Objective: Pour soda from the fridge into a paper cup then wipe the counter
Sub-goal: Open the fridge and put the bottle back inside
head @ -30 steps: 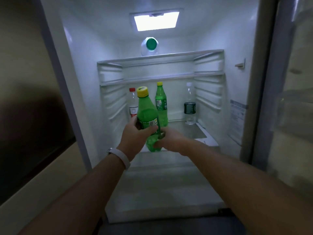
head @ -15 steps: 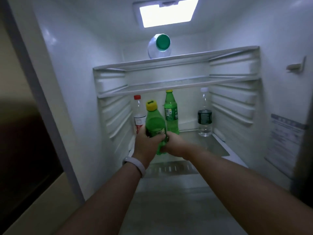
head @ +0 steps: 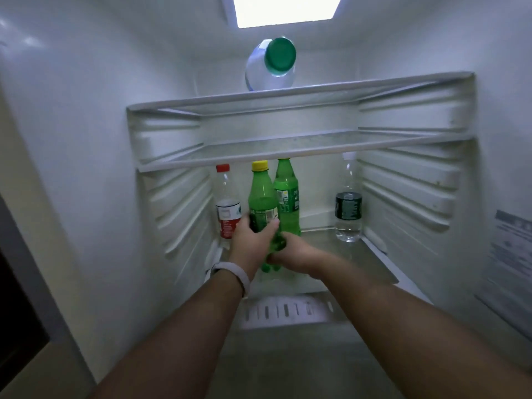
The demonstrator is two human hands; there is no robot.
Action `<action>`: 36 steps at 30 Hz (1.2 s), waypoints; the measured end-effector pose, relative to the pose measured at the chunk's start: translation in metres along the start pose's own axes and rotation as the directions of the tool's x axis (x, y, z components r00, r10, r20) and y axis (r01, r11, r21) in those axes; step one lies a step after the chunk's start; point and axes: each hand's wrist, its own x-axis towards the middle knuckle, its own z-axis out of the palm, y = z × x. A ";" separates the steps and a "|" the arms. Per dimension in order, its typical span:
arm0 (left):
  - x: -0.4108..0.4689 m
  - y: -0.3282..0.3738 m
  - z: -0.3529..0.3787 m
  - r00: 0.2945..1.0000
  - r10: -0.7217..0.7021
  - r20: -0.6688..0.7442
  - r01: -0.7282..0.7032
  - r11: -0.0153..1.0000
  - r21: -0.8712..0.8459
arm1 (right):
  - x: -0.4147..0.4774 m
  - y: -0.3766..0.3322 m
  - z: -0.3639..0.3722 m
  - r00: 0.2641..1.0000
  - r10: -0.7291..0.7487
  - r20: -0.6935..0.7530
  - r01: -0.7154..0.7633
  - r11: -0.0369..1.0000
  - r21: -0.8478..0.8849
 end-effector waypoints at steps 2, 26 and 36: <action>0.001 -0.005 0.002 1.000 -0.024 0.008 0.024 1.000 -0.001 | -0.002 0.000 0.000 1.000 0.004 0.009 -0.004 1.000 0.002; -0.109 0.046 -0.047 0.991 -0.026 0.133 -0.062 0.786 0.615 | -0.106 -0.016 -0.002 0.961 -0.106 -0.254 -0.075 0.787 -0.612; -0.193 0.036 -0.087 0.986 -0.082 0.148 -0.084 0.523 0.848 | -0.183 -0.012 0.025 0.984 -0.135 -0.118 0.013 0.708 -0.706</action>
